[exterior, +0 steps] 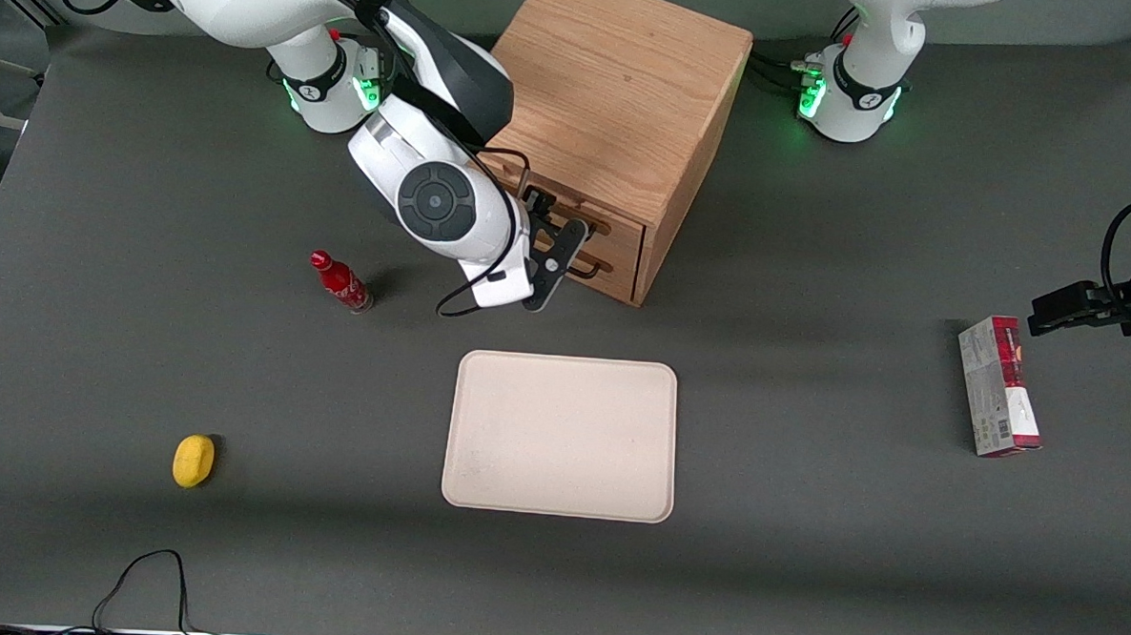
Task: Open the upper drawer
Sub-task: 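Hook the right gripper onto the upper drawer handle, then pull the upper drawer outward with the right gripper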
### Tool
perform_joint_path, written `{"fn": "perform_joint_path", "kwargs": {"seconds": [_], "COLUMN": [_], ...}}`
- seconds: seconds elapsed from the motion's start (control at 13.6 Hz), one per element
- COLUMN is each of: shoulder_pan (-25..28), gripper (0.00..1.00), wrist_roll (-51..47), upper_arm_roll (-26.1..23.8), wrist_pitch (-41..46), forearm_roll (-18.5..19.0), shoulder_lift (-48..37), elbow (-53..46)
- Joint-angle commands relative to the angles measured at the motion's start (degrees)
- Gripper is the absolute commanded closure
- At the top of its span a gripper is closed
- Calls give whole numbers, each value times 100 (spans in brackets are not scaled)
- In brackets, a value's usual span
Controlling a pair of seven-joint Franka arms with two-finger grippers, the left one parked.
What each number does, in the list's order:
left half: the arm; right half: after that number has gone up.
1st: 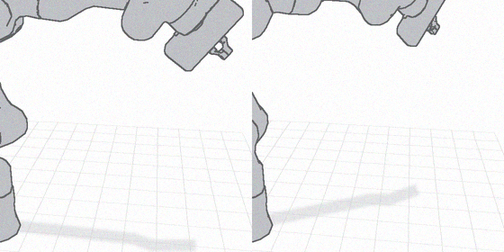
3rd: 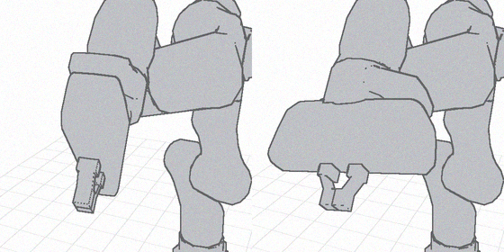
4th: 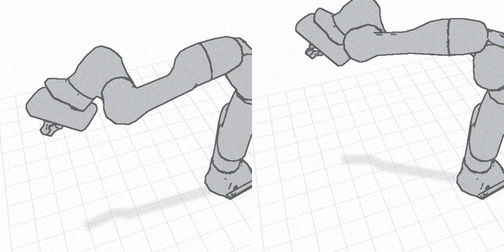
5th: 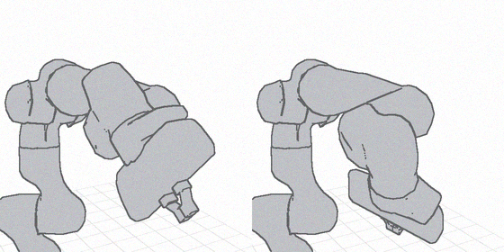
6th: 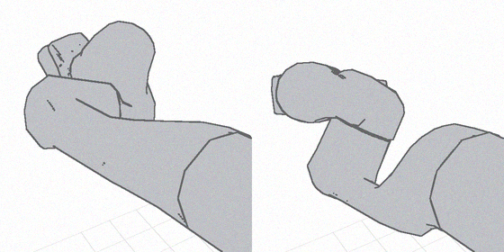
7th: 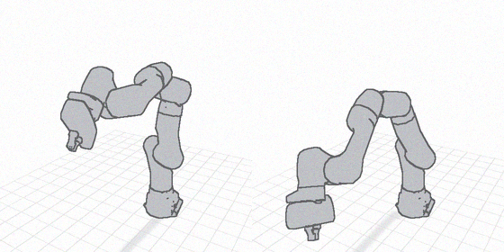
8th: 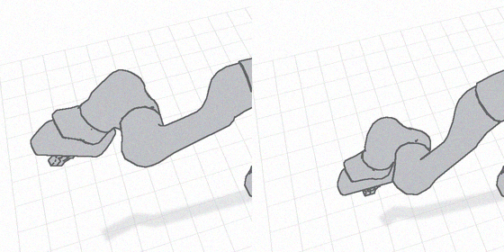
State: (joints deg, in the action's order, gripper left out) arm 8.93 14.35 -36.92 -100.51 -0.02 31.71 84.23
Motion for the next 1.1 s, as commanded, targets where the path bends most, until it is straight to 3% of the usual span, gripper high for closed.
{"fn": "perform_joint_path", "kwargs": {"seconds": [0.0, 0.59, 0.81, 1.03], "shoulder_pan": [-31, -40, -40, 3], "gripper": [0, 0, 0, 0], "wrist_roll": [453, 2026, 1975, 1398], "upper_arm_roll": [184, 1212, 1617, 1495], "wrist_pitch": [14, 23, 5, 84], "forearm_roll": [134, 125, 125, -103], "shoulder_lift": [107, 502, 503, 450], "elbow": [-327, -1627, -2067, -1972]}}
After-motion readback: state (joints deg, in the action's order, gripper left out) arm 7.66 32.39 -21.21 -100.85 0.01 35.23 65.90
